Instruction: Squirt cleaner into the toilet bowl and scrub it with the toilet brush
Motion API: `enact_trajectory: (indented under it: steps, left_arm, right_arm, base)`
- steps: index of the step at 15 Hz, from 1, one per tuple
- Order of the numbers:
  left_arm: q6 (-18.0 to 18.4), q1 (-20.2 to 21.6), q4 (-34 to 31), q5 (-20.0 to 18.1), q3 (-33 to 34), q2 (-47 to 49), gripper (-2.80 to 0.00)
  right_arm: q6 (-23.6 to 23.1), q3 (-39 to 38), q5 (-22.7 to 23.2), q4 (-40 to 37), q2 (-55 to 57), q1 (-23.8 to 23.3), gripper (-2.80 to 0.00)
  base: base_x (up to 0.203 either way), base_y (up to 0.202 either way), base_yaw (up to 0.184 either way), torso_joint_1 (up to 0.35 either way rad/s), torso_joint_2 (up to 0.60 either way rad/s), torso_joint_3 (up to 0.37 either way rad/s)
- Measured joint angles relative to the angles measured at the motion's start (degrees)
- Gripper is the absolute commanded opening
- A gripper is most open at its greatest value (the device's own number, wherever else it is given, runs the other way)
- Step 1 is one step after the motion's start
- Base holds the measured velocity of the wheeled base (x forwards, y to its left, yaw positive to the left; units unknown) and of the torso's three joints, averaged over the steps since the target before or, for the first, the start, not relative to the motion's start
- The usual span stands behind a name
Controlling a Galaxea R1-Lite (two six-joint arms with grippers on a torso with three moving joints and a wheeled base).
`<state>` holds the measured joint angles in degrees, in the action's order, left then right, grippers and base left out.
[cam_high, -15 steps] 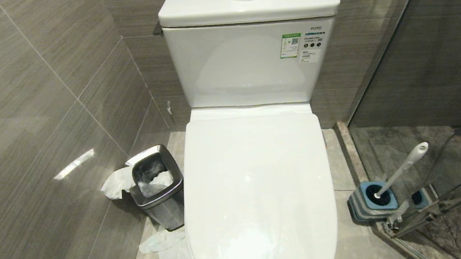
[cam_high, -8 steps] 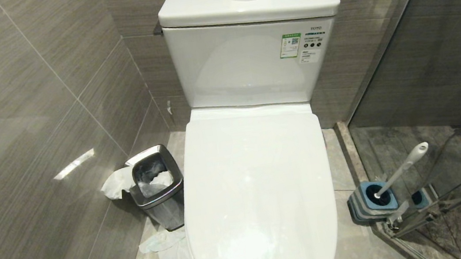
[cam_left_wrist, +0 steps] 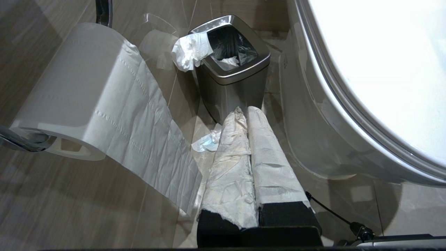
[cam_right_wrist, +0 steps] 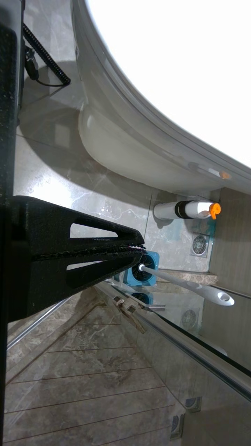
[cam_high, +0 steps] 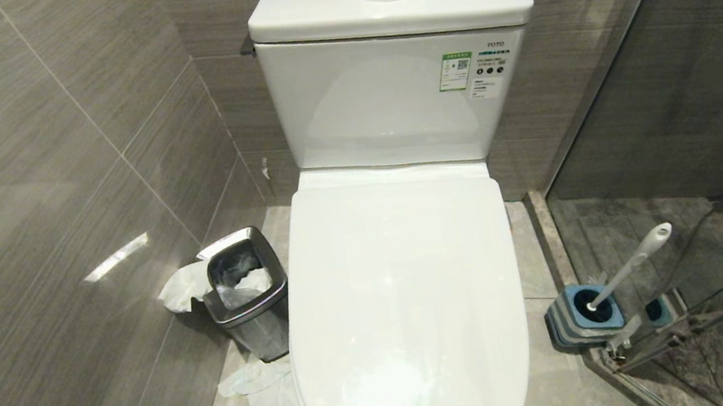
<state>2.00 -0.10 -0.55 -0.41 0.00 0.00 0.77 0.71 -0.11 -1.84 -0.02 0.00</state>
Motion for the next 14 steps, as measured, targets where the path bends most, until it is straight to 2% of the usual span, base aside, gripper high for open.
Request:
enact_trajectory:
  steps: [14]
  left_arm:
    - [0.00,0.02,0.02,0.03,0.00,0.00,-2.80]
  right_arm:
    - [0.02,0.09,0.00,0.00,0.00,0.00,-2.80]
  base:
    - [0.000,0.000,0.000,0.000,0.00,0.000]
